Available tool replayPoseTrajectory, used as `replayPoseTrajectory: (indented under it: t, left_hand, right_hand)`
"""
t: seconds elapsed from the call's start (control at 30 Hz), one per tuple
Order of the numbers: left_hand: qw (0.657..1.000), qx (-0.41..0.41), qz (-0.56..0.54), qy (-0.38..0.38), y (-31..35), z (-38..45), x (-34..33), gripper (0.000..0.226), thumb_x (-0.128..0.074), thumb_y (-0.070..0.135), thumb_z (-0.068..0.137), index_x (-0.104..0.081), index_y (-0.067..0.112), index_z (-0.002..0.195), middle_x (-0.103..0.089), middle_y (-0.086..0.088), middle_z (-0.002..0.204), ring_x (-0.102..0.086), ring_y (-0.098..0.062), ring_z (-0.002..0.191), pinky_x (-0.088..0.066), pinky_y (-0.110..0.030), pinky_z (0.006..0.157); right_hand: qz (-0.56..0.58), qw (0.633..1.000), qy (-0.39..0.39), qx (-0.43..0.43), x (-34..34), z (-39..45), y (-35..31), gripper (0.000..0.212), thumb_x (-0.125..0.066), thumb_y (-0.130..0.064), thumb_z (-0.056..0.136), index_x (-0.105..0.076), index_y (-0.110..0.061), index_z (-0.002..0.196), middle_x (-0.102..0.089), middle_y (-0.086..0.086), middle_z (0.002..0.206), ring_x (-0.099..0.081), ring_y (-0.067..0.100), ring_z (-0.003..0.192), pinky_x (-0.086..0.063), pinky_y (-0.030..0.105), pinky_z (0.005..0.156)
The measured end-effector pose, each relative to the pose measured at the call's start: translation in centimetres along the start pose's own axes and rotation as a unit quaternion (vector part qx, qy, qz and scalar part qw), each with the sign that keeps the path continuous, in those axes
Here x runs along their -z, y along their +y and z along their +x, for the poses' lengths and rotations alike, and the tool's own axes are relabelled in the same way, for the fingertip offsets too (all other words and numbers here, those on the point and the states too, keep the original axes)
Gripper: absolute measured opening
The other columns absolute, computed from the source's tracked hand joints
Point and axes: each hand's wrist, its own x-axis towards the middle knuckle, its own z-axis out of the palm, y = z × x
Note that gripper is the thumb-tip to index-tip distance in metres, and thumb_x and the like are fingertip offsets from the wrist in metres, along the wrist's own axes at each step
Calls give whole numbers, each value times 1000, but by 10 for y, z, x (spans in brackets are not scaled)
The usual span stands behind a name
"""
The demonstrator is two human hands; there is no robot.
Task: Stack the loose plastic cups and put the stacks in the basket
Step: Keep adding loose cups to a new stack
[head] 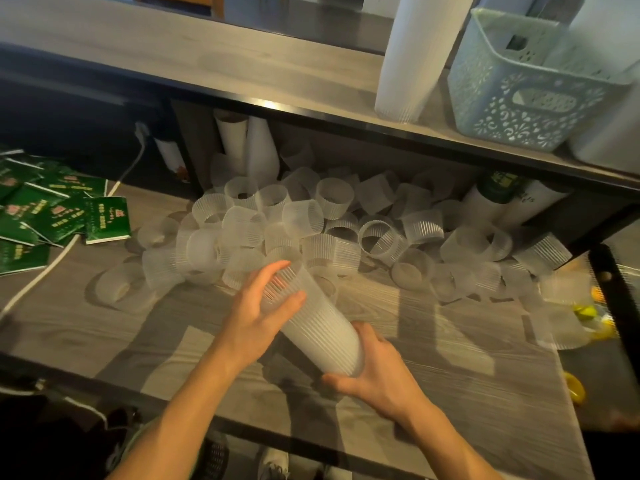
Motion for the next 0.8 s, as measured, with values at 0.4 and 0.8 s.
replayPoseTrajectory:
  t: [0.4, 0.8]
  left_hand:
    - [998, 22, 32, -41, -1, -3, -11, 63, -53, 71, 70, -38, 55, 129, -46, 19, 128, -44, 9, 117, -38, -21, 97]
    - [986, 17, 48, -159, 3, -9, -27, 96, -37, 89, 71, -31, 35, 150, -32, 24, 143, -30, 12, 131, -28, -15, 105]
  right_hand:
    - [26, 1000, -4, 13, 2, -4, 7, 91, -76, -66, 61, -32, -36, 135, -52, -13, 123, -56, 7, 107, -52, 30, 87]
    - [38, 999, 22, 21, -2, -5, 12, 91, -76, -67, 61, -34, -36, 136, -51, -15, 122, -56, 6, 106, -52, 33, 88]
